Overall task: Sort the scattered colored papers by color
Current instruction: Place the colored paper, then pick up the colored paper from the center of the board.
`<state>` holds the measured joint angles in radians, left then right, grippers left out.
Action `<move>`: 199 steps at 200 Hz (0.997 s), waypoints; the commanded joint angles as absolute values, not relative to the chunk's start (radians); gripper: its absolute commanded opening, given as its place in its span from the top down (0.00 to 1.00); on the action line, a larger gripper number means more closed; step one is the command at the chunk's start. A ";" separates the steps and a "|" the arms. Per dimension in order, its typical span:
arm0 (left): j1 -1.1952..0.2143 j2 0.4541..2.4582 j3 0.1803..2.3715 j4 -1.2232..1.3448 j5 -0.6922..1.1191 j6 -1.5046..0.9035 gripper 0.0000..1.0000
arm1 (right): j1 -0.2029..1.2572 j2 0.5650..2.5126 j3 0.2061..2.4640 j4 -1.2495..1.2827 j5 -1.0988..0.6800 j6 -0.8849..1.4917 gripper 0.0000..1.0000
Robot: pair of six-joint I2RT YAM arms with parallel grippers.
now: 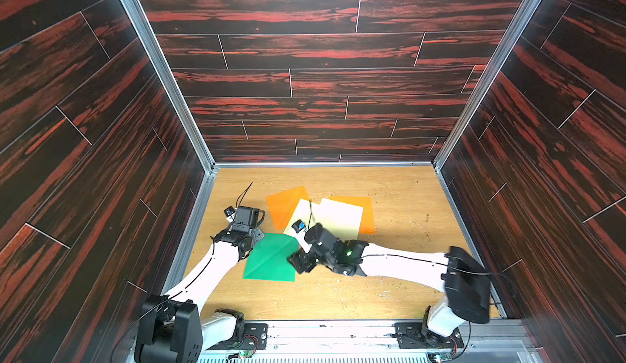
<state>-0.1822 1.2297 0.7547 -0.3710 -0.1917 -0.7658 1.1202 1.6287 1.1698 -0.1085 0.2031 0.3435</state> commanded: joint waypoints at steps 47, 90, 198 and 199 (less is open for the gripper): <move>-0.233 1.545 0.902 -0.051 0.184 -0.761 0.38 | 0.669 1.766 1.323 -0.162 0.143 0.318 0.20; -0.297 1.721 1.025 0.055 0.276 -0.813 0.38 | 0.576 1.930 1.424 -0.196 0.119 0.288 0.22; -0.351 1.976 1.210 0.147 0.359 -0.910 0.38 | 0.469 1.962 1.221 -0.111 0.017 0.328 0.30; -0.351 1.977 1.211 0.147 0.359 -0.909 0.38 | 0.468 1.962 1.219 -0.110 0.015 0.328 0.30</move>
<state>-0.3485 1.9434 1.1648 0.1265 0.3336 -0.9012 0.4690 1.9656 1.2694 -0.1444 0.0624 0.3157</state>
